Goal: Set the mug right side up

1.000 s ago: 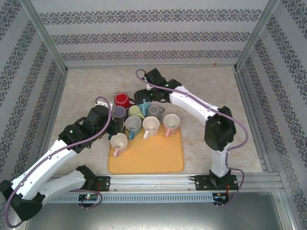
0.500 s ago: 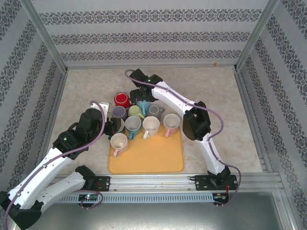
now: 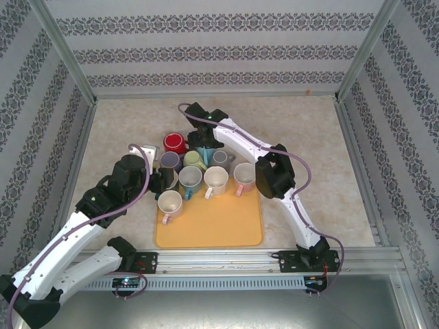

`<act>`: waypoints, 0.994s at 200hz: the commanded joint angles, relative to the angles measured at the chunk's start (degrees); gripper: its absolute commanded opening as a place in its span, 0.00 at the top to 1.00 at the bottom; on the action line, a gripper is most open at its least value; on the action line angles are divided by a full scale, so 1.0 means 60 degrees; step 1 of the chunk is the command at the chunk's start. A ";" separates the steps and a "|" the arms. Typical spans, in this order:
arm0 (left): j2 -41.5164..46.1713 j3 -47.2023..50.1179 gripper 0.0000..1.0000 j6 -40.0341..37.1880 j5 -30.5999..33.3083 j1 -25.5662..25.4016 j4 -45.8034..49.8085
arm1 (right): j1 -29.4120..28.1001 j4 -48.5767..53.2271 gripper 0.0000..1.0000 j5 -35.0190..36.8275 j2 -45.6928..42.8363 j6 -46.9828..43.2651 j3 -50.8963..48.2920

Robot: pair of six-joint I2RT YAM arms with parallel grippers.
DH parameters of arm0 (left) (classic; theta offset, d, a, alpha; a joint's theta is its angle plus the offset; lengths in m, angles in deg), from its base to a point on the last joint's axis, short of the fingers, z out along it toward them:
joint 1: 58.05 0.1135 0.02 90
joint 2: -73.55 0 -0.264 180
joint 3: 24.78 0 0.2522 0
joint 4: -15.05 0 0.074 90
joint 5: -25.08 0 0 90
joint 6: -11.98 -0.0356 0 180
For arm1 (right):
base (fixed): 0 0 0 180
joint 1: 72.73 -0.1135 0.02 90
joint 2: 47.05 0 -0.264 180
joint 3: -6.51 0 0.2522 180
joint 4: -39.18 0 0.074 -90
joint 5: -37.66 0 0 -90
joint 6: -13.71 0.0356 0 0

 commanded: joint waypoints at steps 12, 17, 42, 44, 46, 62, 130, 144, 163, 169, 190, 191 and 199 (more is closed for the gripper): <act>0.0083 0.0113 0.43 -0.0169 -0.0064 0.0170 -0.0315 | 0.0157 -0.0075 0.27 -0.0197 0.0049 0.0083 0.0096; 0.0079 0.0110 0.43 -0.0172 -0.0064 0.0195 -0.0326 | 0.0161 -0.0099 0.28 -0.0197 -0.0023 0.0067 0.0081; 0.0039 0.0106 0.43 -0.0174 -0.0035 0.0215 -0.0332 | 0.0175 -0.0125 0.29 0.0069 -0.0528 -0.0114 0.0203; 0.0032 0.0109 0.43 -0.0180 -0.0035 0.0223 -0.0333 | 0.0175 -0.0114 0.29 0.0093 -0.0575 -0.0140 0.0209; 0.0038 0.0113 0.43 -0.0167 -0.0035 0.0225 -0.0333 | 0.0179 -0.0119 0.29 0.0135 -0.0631 -0.0157 0.0215; 0.0005 0.0129 0.43 -0.0156 -0.0064 0.0237 -0.0361 | 0.0286 -0.0138 0.29 0.0345 -0.1139 -0.0304 0.0241; 0.0052 -0.0020 0.39 0.0295 -0.0810 0.0255 -0.0505 | 0.0764 -0.1260 0.33 0.0627 -0.4298 -0.0398 -0.0975; -0.0024 -0.0196 0.38 0.0555 -0.1299 0.0255 -0.0524 | 0.0820 -0.1919 0.33 0.0279 -0.5187 -0.0349 -0.1742; -0.0174 -0.0423 0.31 0.0952 -0.2139 0.0251 -0.0684 | 0.0942 -0.3604 0.33 -0.0576 -0.6725 0.0186 -0.3602; -0.0193 -0.0441 0.30 0.1130 -0.2504 0.0251 -0.0876 | 0.1000 -0.4261 0.34 -0.0857 -0.7238 0.0447 -0.4296; -0.0224 -0.0260 0.26 0.1989 -0.3908 0.0253 -0.2031 | 0.1169 -0.6248 0.36 -0.1658 -0.8795 0.1288 -0.6437; -0.0224 -0.0239 0.26 0.2046 -0.3971 0.0262 -0.2105 | 0.1178 -0.6307 0.36 -0.1690 -0.8865 0.1322 -0.6504; -0.0274 -0.0107 0.26 0.2451 -0.4417 0.0266 -0.2682 | 0.1232 -0.6710 0.36 -0.1933 -0.9290 0.1581 -0.7006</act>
